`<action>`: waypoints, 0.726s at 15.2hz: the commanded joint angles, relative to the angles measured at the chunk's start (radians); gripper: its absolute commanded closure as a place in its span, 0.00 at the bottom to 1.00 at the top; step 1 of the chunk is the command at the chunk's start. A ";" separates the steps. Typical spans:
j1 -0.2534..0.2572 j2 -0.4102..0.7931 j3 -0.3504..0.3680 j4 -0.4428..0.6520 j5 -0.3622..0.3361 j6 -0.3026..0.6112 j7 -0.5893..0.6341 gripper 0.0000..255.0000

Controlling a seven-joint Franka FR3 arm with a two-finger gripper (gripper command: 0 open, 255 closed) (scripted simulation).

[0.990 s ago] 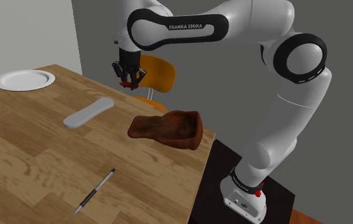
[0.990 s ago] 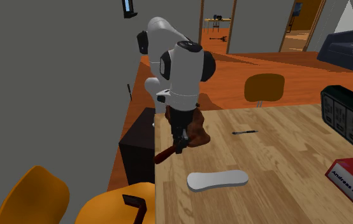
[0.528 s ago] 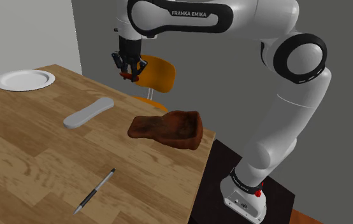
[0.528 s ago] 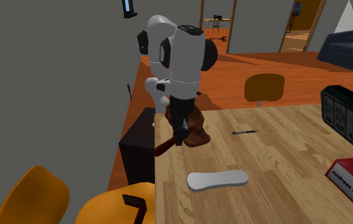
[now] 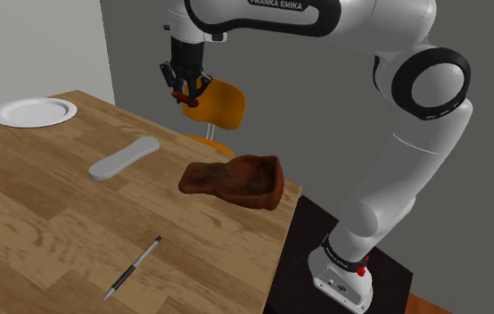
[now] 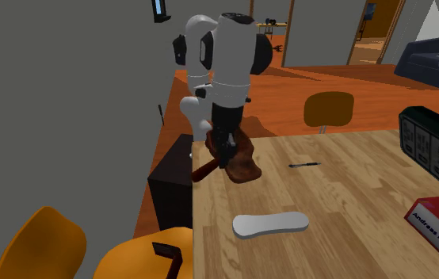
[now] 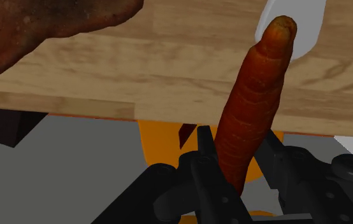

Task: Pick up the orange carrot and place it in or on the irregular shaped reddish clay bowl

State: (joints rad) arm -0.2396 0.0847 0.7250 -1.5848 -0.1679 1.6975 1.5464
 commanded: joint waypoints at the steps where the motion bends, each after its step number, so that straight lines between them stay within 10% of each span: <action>1: -0.019 -0.092 -0.002 -0.086 0.063 0.020 -0.022 1.00; 11: 0.052 -0.560 -0.112 -0.471 0.332 0.021 -0.138 1.00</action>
State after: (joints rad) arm -0.2009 -0.4300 0.6296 -2.0181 0.1433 1.7227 1.4203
